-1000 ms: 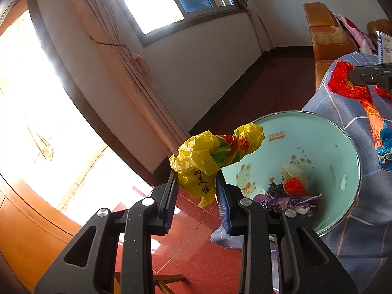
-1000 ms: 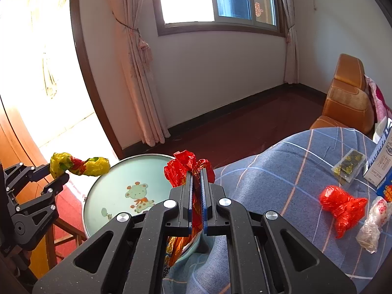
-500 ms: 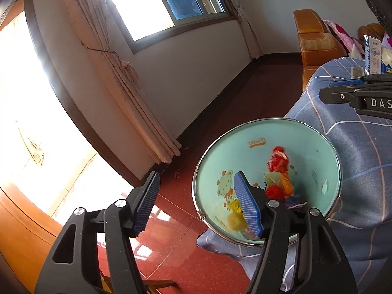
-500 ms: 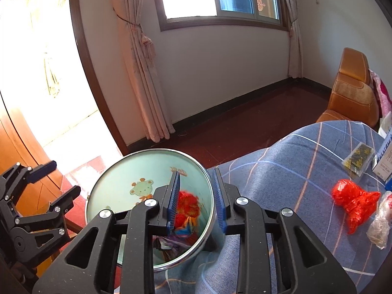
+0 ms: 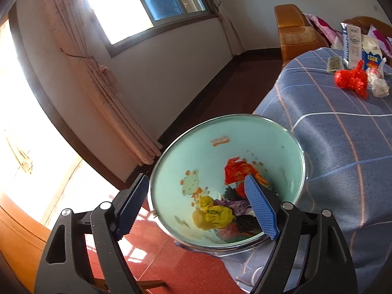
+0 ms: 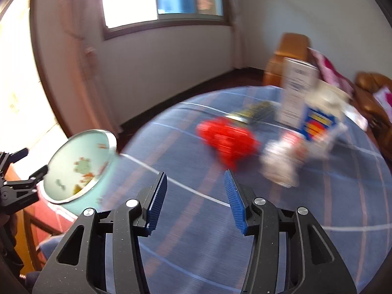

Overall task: Collect trash
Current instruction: 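Move both tools back over the table toward the red plastic bag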

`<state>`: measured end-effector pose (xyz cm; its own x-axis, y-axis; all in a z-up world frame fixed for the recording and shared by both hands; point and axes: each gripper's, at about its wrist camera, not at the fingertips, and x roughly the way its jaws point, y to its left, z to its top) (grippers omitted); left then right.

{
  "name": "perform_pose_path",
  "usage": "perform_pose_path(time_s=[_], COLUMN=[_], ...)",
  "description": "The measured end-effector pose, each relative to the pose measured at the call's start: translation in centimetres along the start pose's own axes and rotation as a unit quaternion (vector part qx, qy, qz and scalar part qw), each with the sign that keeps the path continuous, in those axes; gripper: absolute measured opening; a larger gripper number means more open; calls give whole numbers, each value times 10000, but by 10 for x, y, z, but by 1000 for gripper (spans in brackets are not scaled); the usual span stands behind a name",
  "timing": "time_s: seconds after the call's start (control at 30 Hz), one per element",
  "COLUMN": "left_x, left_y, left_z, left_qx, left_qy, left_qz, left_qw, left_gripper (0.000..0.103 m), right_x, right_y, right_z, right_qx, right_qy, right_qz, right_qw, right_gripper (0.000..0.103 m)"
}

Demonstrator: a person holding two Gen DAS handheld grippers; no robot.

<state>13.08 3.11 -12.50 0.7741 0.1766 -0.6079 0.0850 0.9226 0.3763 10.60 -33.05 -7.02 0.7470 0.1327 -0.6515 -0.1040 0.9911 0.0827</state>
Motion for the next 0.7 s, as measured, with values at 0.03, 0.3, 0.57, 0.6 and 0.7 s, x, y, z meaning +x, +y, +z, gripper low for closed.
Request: perform_pose_path(time_s=[0.03,0.3,0.57,0.6,0.7], left_x=[-3,-5,23,29,44], left_y=[-12,-91,-139,-143,-162], left_z=[6,70,154,163,180], left_qx=[94,443,274,237,304], left_qy=[-55,-471,-744,-705,-572], left_qz=[-112,-871,-1369,-1443,-1632], left_qw=[9999,9941,9874,9867,9845], left_gripper=[79,79,79,79,79], right_x=[-5,-51,-88,-91,-94], right_y=[-19,-132,-189,-192,-193], right_z=[-5,-39,-64,-66,-67], right_qx=[158,1113,1578,1593,1562], right_qy=[-10,-245,-539,-573,-613], right_qz=[-173,-907,-1451,-1487,-1526], right_qw=[9997,9893,9753,9743,9739], right_gripper=[51,55,61,61,63])
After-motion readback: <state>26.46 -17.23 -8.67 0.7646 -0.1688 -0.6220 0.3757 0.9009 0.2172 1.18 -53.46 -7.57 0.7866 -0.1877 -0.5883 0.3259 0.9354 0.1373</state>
